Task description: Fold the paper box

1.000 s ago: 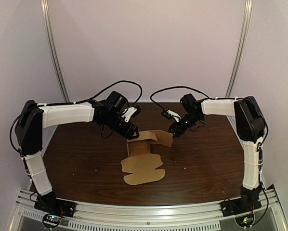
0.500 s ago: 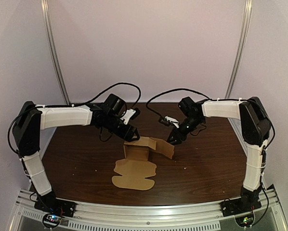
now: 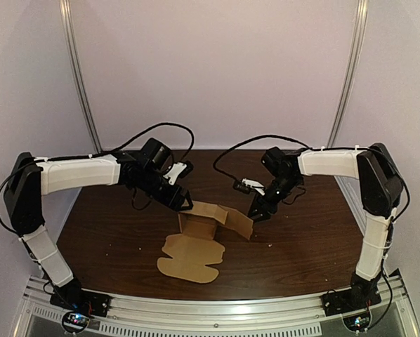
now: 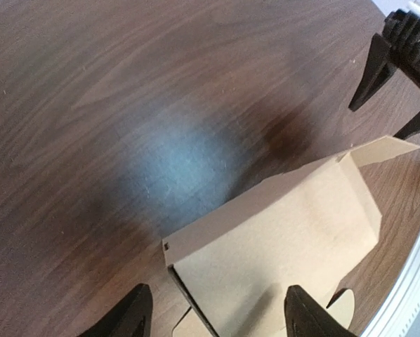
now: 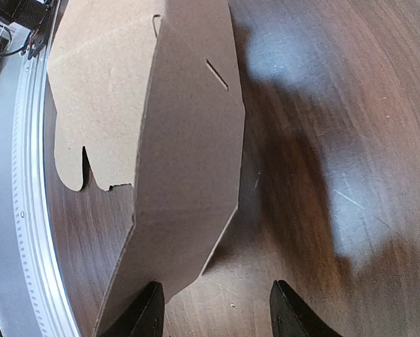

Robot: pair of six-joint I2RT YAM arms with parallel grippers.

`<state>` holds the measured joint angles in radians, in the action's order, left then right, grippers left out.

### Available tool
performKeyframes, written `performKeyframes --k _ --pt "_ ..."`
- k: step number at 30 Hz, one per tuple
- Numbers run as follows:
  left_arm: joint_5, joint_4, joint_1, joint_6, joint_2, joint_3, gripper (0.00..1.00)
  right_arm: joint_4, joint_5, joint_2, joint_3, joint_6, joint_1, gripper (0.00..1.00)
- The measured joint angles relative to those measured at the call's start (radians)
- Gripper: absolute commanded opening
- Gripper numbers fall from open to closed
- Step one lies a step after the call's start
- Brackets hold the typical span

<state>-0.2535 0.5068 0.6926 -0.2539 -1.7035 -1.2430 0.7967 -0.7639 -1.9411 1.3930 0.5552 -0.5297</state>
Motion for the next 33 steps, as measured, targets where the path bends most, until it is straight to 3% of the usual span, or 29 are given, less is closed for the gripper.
performKeyframes --k 16,33 --pt "-0.074 -0.07 0.0 -0.109 0.016 0.105 0.61 0.01 0.022 0.013 -0.046 0.015 -0.168 0.57" --pt "-0.158 -0.177 -0.005 -0.193 0.017 0.15 0.58 -0.103 0.071 0.012 -0.003 -0.112 -0.236 0.41"
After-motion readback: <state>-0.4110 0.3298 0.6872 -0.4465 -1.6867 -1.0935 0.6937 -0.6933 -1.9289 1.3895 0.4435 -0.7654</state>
